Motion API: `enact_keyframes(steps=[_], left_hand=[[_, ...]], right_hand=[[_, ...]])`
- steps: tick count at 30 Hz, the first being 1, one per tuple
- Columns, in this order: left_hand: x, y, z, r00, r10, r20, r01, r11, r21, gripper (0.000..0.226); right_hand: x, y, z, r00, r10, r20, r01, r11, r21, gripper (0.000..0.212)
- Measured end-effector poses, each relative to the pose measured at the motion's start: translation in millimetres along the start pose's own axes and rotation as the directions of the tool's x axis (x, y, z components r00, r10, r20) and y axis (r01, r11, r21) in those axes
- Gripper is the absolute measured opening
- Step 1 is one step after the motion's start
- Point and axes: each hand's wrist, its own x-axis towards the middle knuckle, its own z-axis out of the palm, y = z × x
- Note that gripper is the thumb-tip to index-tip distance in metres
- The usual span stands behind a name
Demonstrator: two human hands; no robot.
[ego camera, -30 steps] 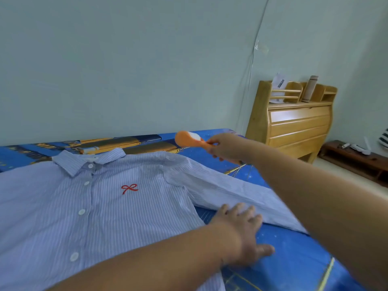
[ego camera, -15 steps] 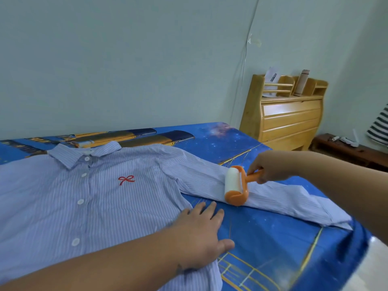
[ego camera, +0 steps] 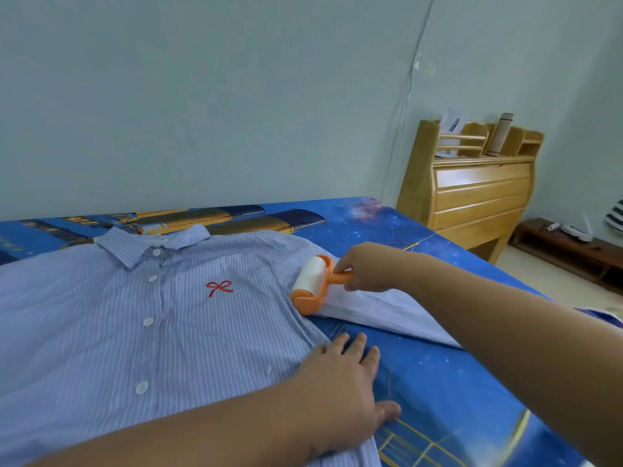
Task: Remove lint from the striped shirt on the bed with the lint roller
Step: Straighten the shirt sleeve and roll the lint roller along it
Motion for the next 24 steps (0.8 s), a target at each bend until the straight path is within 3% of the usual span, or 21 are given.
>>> enact_keyframes(steps=[4,6,10,16,20,24], left_hand=[[-0.4,-0.1,1.1,1.000,0.004,-0.011,-0.005,0.999,-0.047,0.081],[-1.1,-1.2,0.8,1.000,0.007,-0.016,-0.008,0.997,-0.076,0.081],[-0.1,-5.0,1.4,0.998,0.024,-0.059,-0.030,0.992,-0.119,0.072],[-1.9,-11.4,-8.5,0.987,0.049,-0.156,-0.089,0.962,-0.256,0.060],[-11.2,-49.7,-30.5,0.926,-0.090,-0.366,-0.019,0.958,-0.284,0.032],[-21.5,-126.0,-49.6,0.838,-0.307,-0.451,0.169,0.932,-0.319,0.026]], right_hand=[[15.9,-19.2,-0.7,1.000,-0.006,-0.013,0.007,0.996,0.090,0.027],[18.4,-18.9,-4.1,1.000,0.020,0.011,-0.022,0.967,0.255,0.026],[15.0,-6.9,-11.0,0.986,0.160,0.039,-0.151,0.777,0.611,0.017],[17.5,-13.1,-10.7,0.980,0.196,-0.013,-0.120,0.647,0.753,0.012],[21.6,-16.9,-14.9,0.991,0.128,0.035,-0.089,0.443,0.892,0.021],[27.5,-16.7,-15.9,0.998,0.024,0.063,-0.067,0.219,0.973,0.028]])
